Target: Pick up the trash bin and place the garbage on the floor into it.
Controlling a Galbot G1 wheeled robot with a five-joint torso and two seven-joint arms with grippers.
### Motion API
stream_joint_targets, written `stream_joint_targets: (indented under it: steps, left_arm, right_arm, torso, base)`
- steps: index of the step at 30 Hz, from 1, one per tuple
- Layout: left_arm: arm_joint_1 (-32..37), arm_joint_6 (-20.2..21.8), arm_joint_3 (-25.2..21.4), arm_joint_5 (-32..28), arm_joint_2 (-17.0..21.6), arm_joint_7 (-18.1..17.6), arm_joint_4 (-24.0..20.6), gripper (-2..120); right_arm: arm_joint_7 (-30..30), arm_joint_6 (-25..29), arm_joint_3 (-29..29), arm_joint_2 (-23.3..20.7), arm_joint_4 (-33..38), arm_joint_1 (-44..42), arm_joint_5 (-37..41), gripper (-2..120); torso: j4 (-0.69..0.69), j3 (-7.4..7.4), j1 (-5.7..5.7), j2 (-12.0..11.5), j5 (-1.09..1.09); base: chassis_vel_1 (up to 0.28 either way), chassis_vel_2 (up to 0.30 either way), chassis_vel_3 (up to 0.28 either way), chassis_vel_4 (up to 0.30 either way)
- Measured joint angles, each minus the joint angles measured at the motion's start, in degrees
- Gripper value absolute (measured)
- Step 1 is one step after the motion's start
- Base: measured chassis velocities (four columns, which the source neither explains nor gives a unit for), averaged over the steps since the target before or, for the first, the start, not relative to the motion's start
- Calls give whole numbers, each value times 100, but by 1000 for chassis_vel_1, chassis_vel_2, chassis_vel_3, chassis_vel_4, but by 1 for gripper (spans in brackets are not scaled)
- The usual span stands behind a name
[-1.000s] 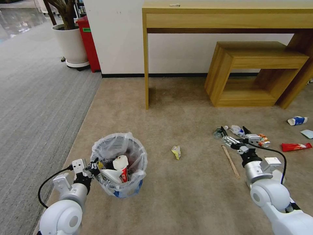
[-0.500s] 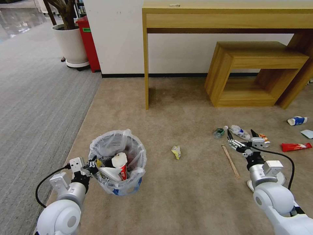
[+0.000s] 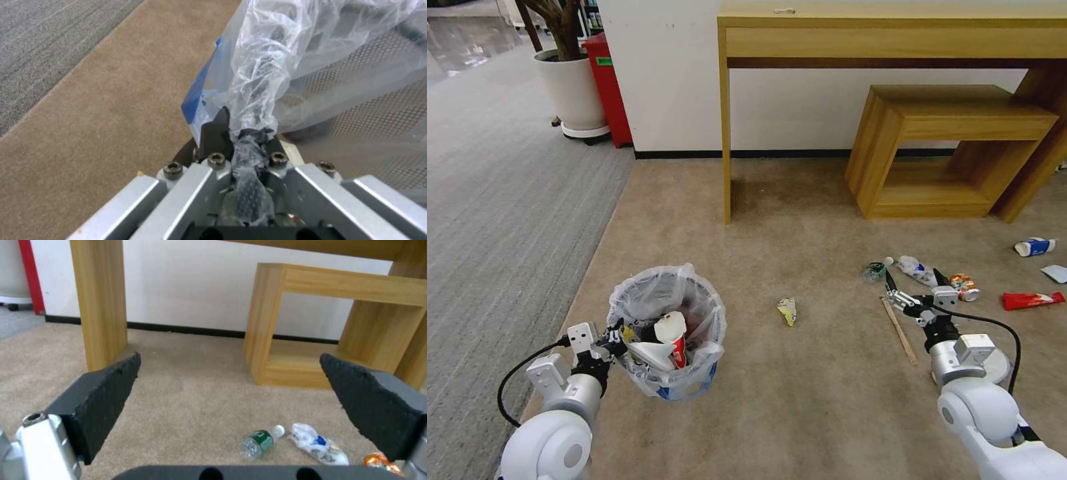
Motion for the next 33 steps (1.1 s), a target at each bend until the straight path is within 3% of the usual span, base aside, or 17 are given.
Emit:
stream_joint_targets:
  steps: [33]
  left_arm:
    - [22,-4,-21,34,-42,-4,-16,1]
  right_arm:
    - [-91,153,-89,30,-77,50,-107,95]
  torso:
    - [0,1,0,0,0]
  base:
    - [-20,21,27,-21]
